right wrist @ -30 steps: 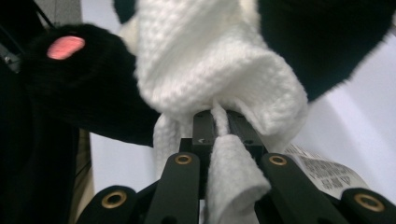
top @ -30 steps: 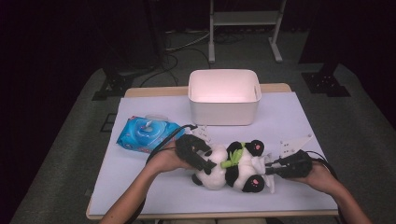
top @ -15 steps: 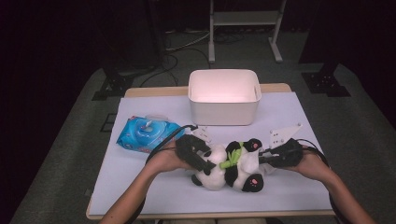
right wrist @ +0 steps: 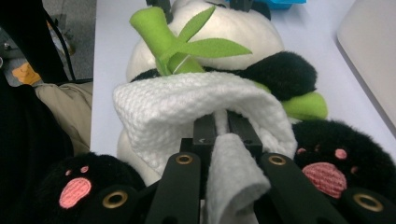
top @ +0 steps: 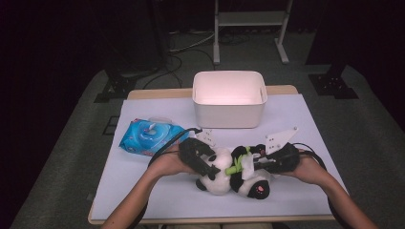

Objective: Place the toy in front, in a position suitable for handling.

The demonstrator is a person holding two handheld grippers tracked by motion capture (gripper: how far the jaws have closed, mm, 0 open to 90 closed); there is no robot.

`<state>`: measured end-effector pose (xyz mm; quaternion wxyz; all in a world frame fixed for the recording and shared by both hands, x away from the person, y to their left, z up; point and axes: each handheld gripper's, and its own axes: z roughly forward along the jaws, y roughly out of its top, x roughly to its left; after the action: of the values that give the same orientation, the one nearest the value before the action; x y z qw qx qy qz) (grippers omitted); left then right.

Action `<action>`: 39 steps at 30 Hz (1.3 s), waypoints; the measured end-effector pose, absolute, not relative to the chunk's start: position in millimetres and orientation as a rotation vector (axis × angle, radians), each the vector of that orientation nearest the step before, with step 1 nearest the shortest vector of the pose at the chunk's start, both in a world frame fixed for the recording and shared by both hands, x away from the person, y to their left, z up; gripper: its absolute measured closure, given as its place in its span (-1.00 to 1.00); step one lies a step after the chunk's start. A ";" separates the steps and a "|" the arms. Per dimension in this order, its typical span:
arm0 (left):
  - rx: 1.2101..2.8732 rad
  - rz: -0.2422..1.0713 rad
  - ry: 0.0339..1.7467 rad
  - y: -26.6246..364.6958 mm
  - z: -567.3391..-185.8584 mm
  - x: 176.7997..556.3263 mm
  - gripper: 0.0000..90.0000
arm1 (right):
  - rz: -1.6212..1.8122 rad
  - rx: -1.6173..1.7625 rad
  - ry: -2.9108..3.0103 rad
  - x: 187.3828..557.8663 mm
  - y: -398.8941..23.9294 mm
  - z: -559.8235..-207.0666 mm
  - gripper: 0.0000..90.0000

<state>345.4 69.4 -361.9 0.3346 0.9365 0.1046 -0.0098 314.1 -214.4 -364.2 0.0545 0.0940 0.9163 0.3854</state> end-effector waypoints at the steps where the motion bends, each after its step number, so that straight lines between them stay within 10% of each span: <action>1: 2.445 -0.033 0.269 69.7 -359.9 345.9 -0.34 | 1.175 0.283 2.780 312.6 -215.3 -365.1 0.83; 25: 2.471 -0.005 0.230 57.0 -358.1 344.4 -0.39 | 1.162 0.333 2.672 297.5 -248.5 -330.7 0.85; 39: 2.490 0.027 0.205 52.0 -358.2 339.4 -0.37 | 0.961 0.243 2.751 330.0 -190.7 -322.9 0.85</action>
<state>339.4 52.0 -358.2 0.3161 0.9455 0.0778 0.0104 330.0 -190.7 -322.9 0.1087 0.0826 0.9352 0.3267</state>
